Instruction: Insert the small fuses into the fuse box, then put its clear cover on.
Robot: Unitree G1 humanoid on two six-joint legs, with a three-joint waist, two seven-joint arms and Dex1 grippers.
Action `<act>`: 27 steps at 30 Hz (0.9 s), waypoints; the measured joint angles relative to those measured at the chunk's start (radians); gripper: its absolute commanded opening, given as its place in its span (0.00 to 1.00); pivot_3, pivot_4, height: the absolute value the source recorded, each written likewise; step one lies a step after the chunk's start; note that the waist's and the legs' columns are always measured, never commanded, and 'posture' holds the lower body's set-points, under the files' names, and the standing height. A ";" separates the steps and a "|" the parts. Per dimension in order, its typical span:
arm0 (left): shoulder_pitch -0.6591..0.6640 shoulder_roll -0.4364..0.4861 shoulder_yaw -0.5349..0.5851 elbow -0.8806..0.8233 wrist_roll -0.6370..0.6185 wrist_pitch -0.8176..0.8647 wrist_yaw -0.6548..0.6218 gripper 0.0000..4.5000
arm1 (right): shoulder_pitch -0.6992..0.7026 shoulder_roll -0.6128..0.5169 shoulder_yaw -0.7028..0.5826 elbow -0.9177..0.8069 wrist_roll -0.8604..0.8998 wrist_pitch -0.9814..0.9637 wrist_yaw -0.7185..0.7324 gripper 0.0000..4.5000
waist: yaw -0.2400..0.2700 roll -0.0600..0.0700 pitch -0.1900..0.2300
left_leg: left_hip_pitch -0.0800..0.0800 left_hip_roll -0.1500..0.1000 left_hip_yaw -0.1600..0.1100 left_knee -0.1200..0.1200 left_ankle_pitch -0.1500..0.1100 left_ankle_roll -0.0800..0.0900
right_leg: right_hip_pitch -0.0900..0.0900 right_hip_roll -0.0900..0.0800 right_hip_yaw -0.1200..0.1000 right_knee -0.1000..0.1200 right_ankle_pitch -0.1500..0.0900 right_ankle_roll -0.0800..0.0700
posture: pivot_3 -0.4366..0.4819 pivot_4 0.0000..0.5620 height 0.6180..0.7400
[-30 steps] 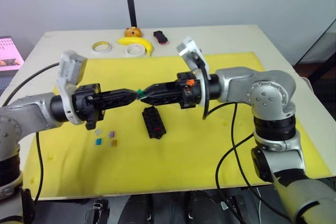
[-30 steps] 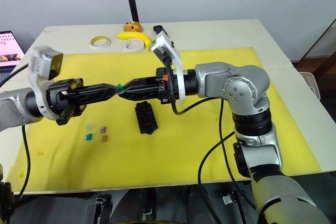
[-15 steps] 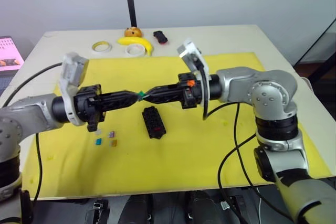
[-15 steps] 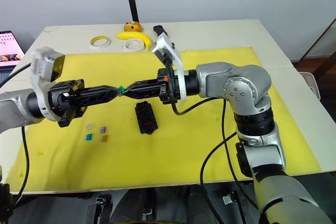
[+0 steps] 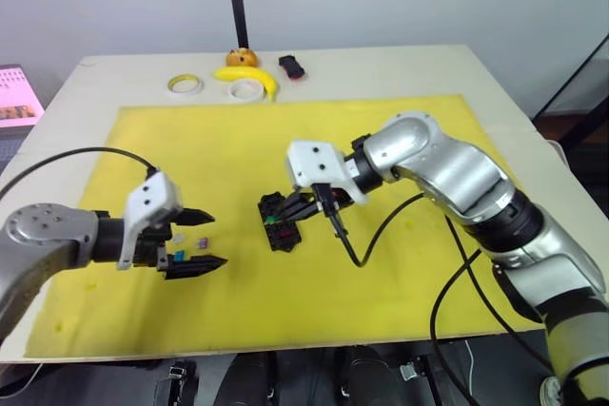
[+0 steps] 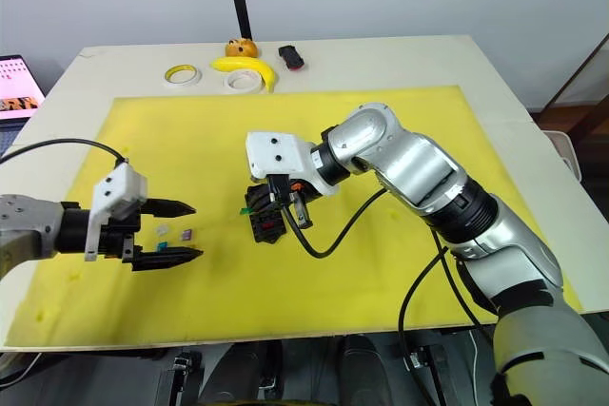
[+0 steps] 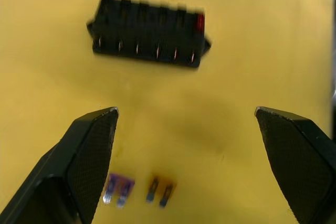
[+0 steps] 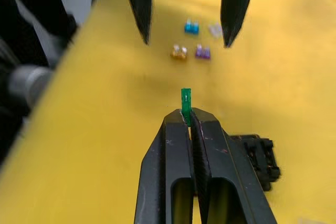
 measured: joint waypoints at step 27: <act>-0.059 -0.102 -0.085 -0.010 0.125 -0.037 0.001 0.99 | -0.098 0.126 0.139 0.183 -0.311 0.065 0.138 0.00 | -0.002 0.000 0.000 | -0.002 -0.001 -0.001 0.001 0.000 0.000 | -0.001 0.000 -0.001 0.002 0.000 0.000 | 0.48 0.27 1.00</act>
